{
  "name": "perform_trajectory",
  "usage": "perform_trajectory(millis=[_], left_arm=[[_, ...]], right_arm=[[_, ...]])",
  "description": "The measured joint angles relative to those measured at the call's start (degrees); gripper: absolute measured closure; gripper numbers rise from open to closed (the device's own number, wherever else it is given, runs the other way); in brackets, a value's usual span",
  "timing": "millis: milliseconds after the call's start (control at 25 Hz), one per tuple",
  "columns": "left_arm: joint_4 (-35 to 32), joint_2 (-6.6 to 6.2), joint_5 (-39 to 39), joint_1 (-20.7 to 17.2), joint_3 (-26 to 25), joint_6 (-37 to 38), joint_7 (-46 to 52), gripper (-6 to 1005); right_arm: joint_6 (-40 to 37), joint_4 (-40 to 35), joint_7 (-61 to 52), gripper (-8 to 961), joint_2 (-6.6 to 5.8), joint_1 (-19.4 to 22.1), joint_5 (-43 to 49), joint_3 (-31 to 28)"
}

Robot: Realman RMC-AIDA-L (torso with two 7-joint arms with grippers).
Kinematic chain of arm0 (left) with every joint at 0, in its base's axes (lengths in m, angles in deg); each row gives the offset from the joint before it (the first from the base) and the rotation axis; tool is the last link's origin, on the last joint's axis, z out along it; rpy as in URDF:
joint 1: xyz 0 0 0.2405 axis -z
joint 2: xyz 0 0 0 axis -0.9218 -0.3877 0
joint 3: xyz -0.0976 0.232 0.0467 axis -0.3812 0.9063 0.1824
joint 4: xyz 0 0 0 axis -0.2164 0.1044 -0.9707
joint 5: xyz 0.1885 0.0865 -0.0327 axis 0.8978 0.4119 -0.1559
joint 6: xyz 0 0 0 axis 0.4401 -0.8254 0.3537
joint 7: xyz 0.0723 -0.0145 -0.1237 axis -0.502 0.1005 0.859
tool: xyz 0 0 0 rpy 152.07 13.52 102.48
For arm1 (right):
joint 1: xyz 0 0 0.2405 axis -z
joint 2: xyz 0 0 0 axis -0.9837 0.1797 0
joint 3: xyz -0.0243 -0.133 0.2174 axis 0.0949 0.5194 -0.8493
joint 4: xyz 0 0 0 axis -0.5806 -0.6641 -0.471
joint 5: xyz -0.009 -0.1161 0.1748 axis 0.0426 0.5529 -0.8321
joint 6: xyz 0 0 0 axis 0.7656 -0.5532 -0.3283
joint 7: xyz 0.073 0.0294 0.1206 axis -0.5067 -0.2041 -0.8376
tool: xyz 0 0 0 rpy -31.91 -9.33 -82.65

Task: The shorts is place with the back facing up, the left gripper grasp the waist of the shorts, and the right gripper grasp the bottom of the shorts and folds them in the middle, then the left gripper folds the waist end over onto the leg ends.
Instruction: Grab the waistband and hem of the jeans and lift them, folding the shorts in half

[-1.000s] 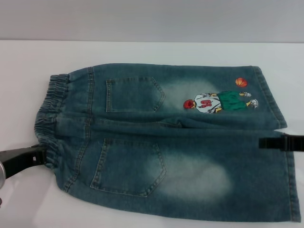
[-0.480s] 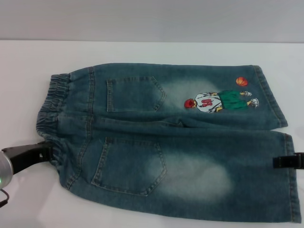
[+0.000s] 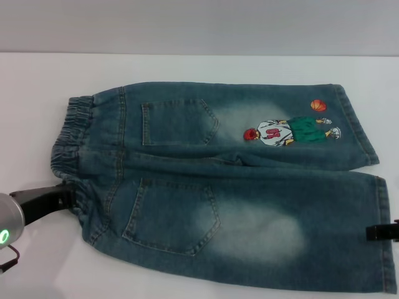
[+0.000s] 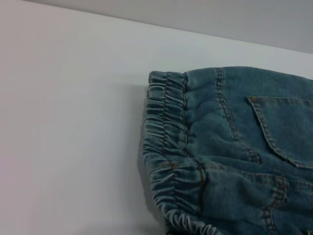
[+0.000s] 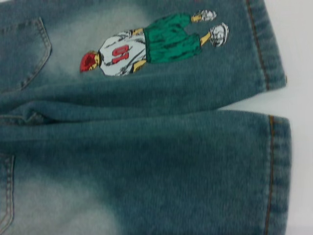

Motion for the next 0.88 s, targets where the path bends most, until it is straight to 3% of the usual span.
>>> perform_trajectory(millis=[320,880], left_arm=[[0.55,0.71,2.04,0.04,-0.19,0.0,0.0,945],[-0.36,0.65,2.21,0.11,-0.57,0.05,0.0,945]], right_arm=[[0.89,0.02,0.07,444,0.04,0.85,-0.4,0.78],[1.42,0.13,-1.09,443,0.09,1.57,1.35,1.49]])
